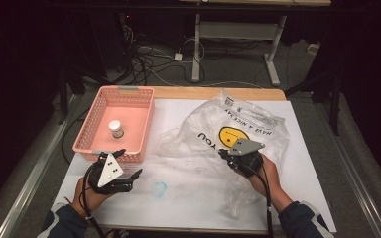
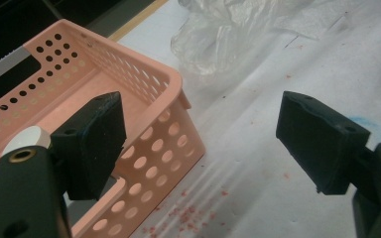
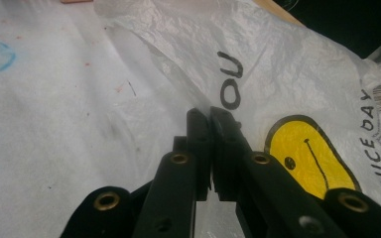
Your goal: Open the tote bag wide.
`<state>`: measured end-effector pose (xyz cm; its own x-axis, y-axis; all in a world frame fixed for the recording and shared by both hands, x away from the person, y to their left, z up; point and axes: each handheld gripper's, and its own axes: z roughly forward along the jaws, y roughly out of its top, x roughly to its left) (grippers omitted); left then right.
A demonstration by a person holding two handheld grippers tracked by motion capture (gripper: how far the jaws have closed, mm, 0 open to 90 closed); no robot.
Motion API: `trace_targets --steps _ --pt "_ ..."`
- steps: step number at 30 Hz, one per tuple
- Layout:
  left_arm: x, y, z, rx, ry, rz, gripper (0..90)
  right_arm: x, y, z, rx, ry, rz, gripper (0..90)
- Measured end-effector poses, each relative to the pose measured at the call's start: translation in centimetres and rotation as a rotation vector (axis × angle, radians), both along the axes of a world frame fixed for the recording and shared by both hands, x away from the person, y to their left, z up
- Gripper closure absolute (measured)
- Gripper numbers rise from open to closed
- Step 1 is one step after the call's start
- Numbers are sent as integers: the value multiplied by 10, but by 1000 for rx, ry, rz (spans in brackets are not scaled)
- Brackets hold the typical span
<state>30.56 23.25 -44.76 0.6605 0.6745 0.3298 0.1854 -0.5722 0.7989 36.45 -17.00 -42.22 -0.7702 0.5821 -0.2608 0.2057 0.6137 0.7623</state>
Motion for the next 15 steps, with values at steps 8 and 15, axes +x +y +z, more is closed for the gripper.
trace_targets --steps 8,15 --pt "1 5 2 -12 -2 17 191 0 0 8 18 -36 -8 900" --pt "2 9 6 -21 -8 33 191 0 -1 15 18 -60 -7 900"
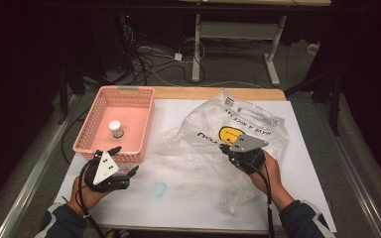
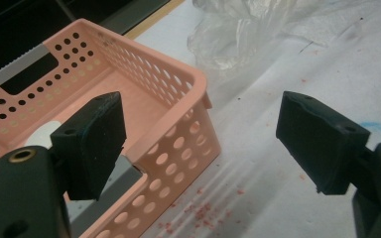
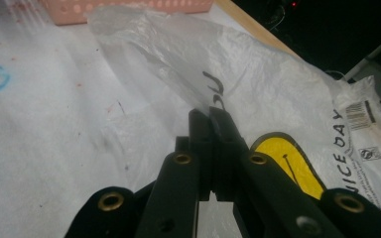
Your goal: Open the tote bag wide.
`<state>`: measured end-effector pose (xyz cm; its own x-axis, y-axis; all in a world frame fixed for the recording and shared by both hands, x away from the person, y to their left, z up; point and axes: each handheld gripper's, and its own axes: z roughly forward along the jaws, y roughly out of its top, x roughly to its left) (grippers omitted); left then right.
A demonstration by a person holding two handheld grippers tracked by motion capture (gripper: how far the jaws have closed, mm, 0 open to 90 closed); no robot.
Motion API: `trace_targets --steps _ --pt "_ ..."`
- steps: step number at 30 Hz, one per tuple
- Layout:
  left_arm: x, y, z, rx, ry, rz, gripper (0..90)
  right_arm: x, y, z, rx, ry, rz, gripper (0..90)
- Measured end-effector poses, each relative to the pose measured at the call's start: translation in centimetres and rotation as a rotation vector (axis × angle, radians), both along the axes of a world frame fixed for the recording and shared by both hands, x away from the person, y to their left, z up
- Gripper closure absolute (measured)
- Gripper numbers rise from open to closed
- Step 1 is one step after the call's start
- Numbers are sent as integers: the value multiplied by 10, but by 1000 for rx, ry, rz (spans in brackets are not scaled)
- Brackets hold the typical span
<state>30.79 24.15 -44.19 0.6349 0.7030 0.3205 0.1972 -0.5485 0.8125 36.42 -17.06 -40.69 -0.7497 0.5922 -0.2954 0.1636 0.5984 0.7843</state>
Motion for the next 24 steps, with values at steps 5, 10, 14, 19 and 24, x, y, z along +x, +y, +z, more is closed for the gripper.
trace_targets --steps 5,10,14,19,24 --pt "3 6 5 -14 -10 25 191 1 0 15 23 -48 -3 900" --pt "10 14 14 -37 -31 54 191 3 2 25 30 -84 -5 900" --pt "17 20 22 -57 -22 92 191 6 3 32 44 -104 -7 900" --pt "32 27 32 -73 -9 118 187 10 3 37 58 -116 -9 900" --pt "59 31 48 -45 32 143 187 13 4 40 67 -123 -13 900"
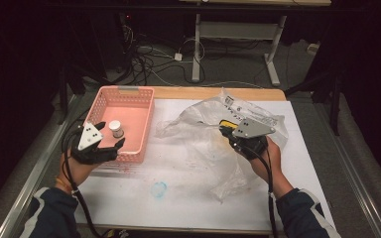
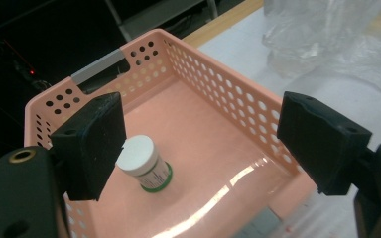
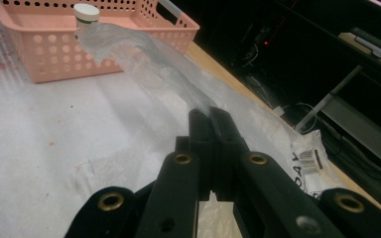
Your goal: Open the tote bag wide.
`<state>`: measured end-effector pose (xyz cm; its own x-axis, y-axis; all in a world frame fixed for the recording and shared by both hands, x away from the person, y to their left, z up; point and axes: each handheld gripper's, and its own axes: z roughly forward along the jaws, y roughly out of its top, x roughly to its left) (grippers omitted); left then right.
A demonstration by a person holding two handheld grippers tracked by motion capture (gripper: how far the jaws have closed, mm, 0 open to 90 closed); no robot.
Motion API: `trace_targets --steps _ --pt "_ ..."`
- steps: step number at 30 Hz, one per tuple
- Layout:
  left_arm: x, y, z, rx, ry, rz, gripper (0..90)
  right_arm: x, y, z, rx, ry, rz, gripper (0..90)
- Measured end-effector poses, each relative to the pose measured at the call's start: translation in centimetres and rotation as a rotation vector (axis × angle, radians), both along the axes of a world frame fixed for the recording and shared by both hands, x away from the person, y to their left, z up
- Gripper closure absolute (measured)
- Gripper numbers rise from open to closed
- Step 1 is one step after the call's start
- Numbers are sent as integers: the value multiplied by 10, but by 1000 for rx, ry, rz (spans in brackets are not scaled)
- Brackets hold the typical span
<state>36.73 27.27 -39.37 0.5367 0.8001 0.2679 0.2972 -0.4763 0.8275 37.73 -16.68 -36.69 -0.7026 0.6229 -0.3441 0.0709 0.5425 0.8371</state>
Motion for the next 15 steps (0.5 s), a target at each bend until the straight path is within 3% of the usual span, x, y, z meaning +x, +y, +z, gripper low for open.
trace_targets --steps 3,7,9,15 --pt "25 0 4 21 53 17 188 3 0 4 14 -9 -4 900" --pt "59 -3 6 86 104 51 187 5 0 12 35 -30 -6 900" --pt "77 -4 3 86 158 64 186 6 0 13 42 -35 -4 900" --pt "118 -4 -26 183 350 153 186 5 -6 10 40 -2 0 900"
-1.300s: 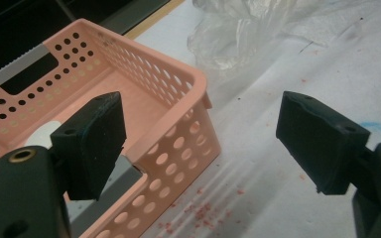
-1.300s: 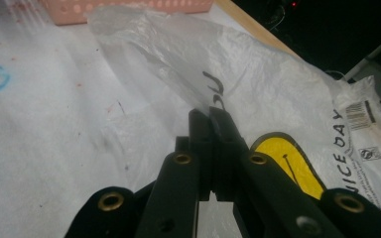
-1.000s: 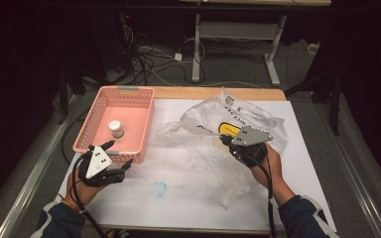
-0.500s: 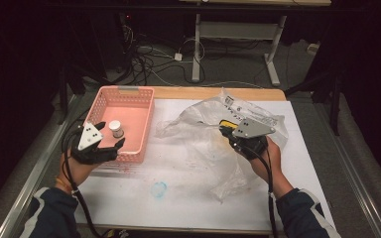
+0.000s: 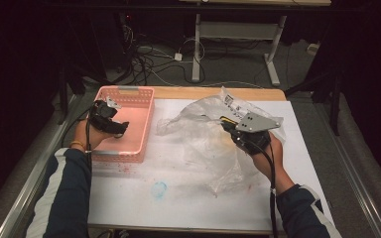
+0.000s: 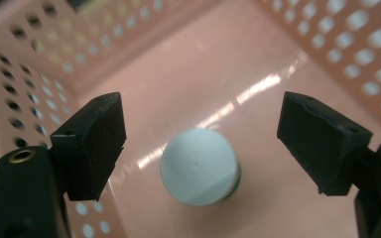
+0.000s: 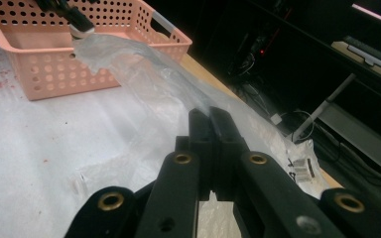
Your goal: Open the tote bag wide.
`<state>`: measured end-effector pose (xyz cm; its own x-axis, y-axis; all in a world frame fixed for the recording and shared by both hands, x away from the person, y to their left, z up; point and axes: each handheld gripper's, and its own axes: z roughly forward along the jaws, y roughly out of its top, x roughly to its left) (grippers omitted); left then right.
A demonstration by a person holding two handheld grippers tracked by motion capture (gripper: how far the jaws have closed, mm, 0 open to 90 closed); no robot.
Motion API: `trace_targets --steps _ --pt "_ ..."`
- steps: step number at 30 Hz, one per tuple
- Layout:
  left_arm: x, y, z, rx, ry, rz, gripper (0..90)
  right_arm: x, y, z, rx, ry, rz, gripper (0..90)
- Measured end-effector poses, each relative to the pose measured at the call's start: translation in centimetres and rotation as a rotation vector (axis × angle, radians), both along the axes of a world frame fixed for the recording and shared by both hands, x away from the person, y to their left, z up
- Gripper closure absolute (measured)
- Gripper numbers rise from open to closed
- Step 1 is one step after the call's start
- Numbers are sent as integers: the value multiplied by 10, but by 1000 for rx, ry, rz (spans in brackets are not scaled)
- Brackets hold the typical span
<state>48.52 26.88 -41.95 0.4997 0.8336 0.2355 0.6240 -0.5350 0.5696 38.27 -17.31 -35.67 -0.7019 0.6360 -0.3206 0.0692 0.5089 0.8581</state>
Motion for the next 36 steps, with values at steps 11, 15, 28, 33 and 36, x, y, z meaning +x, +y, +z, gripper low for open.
trace_targets --steps 11,15,28,33,36 --pt "18 12 -16 70 232 42 448 0 -4 -5 -7 28 5 900" --pt "15 16 -12 30 204 23 479 0 -3 -5 -5 30 2 900" --pt "4 20 -1 -39 102 -3 483 -1 -1 -8 -15 28 5 900" --pt "-4 20 5 -66 36 -11 483 -2 -1 -8 -10 24 -1 900" --pt "-9 22 9 -120 -12 -10 484 -2 -1 -7 -5 25 -7 900"
